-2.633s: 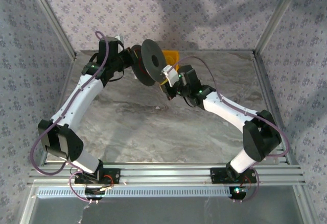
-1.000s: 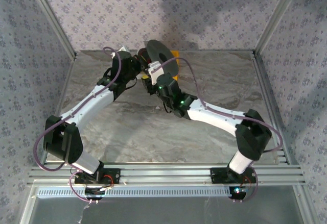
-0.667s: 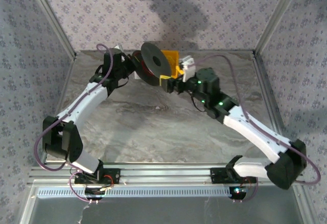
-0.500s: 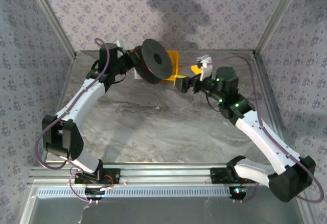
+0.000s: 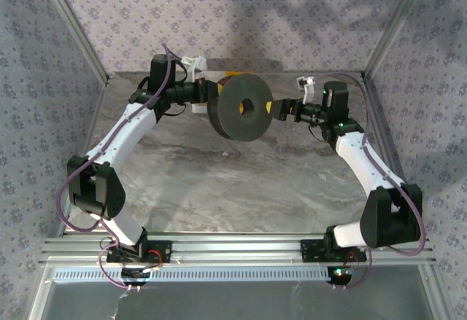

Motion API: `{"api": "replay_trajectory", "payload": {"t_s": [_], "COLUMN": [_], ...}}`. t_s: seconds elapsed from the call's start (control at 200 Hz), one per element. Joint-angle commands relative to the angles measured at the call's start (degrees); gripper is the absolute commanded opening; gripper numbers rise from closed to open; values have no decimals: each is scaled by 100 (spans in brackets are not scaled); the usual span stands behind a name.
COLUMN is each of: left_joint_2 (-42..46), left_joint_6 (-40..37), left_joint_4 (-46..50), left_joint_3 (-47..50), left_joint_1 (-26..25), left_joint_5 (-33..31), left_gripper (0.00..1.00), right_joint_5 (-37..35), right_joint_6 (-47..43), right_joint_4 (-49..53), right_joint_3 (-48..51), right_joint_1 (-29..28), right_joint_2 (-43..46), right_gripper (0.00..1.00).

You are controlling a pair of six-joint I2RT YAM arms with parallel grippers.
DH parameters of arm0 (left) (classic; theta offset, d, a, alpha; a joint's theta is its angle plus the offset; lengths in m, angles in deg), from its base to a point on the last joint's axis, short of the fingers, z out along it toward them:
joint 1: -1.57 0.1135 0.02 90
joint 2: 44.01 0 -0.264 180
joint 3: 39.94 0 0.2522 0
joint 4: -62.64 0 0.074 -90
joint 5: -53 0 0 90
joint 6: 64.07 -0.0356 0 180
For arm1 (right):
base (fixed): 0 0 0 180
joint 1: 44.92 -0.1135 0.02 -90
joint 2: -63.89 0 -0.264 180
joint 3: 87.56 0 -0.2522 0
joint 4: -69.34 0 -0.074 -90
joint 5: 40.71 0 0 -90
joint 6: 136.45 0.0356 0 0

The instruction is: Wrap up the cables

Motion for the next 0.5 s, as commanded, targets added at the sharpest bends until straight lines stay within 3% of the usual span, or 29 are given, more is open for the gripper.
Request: {"api": "replay_trajectory", "payload": {"t_s": [0.0,0.325,0.395,0.495], "left_joint_2": [165,2,-24,-42], "left_joint_6": [-202,-71,-62,-92], "left_joint_4": [-315,-572,-578,-527], "left_joint_3": [2,-10,-29,-38], "left_joint_1": [-66,-119,-129,-128], "left_joint_5": [525,739,772,728], "left_gripper": [0,0,0,0], "right_joint_5": [562,893,960,1054], "right_joint_6": [49,102,102,110], "right_joint_4": [-286,-674,-694,-720], "right_joint_3": [-309,-265,-254,-240], "right_joint_1": [-52,-346,-359,-368], "right_joint_2": [-146,-306,-331,-314], "right_gripper": [98,78,68,45]}}
